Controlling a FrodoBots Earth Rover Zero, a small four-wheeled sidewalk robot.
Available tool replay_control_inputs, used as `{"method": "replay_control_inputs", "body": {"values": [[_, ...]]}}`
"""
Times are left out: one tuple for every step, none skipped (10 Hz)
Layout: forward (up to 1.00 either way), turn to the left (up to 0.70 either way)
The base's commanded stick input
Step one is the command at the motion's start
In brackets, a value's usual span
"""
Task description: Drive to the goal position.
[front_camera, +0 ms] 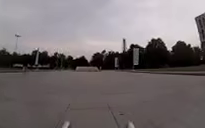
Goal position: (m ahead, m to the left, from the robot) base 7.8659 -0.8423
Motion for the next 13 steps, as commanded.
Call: {"method": "replay_control_inputs", "body": {"values": [[0.6,0.15],[0.6,0.15],[0.6,0.15],[0.6,0.15],[0.6,0.15],[0.6,0.15],[0.6,0.13],[0.6,0.0],[0.6,0.0],[0.6,0.0],[0.6,0.0],[0.6,0.0],[0.6,0.0]]}}
